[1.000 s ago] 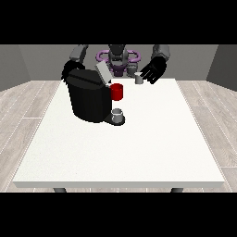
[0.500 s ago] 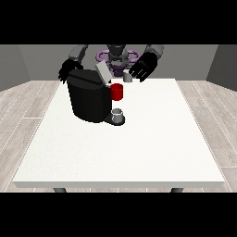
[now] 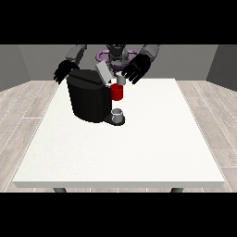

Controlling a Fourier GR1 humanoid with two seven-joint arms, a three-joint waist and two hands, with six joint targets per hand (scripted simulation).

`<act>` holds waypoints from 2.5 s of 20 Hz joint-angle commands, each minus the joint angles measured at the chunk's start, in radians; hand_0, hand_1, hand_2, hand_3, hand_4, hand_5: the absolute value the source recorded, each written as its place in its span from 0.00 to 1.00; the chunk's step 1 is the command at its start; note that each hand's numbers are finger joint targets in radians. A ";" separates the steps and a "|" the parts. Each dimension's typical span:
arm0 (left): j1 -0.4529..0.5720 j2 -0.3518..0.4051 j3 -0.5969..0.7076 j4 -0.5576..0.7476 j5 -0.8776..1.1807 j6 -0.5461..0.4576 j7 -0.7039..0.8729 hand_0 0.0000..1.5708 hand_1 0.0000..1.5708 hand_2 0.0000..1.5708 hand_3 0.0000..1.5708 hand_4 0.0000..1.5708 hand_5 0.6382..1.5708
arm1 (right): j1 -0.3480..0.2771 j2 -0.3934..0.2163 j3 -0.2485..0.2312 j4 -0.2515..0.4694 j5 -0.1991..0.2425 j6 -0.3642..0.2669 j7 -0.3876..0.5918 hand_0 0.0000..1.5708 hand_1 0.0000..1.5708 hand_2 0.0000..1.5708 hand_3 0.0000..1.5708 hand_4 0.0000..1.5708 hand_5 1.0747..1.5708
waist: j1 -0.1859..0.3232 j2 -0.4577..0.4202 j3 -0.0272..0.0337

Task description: Insert the coffee pod into the coffee machine and close the lid

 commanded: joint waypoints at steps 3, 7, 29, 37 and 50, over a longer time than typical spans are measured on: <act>-0.040 0.005 -0.002 0.030 -0.021 -0.006 0.035 0.82 0.82 0.84 0.78 0.32 1.00 | -0.018 0.008 0.002 -0.020 -0.008 -0.004 0.023 0.00 0.00 0.00 0.00 0.34 1.00 | -0.019 0.022 0.0000; -0.014 -0.013 -0.005 0.034 -0.012 -0.037 0.028 0.84 0.84 0.85 0.78 0.32 1.00 | 0.055 0.012 0.005 -0.016 -0.018 0.012 0.003 0.00 0.00 0.00 0.00 0.32 1.00 | -0.015 -0.025 0.0000; -0.050 -0.015 -0.005 0.049 -0.052 0.006 -0.018 0.80 0.80 0.82 0.75 0.31 1.00 | -0.005 0.010 -0.010 -0.012 -0.006 -0.021 -0.048 0.00 0.00 0.00 0.00 0.28 1.00 | -0.009 0.087 -0.0001; 0.007 -0.094 -0.028 0.053 -0.061 0.010 0.019 0.74 0.74 0.76 0.67 0.29 1.00 | 0.005 -0.040 -0.055 0.000 -0.059 0.030 0.009 0.00 0.00 0.00 0.00 0.21 1.00 | 0.004 0.010 0.0001; -0.016 -0.026 -0.016 0.068 -0.082 -0.013 -0.023 0.68 0.68 0.71 0.61 0.23 1.00 | 0.050 0.009 0.014 -0.032 -0.015 0.006 -0.010 0.00 0.00 0.00 0.00 0.30 1.00 | -0.001 0.005 -0.0002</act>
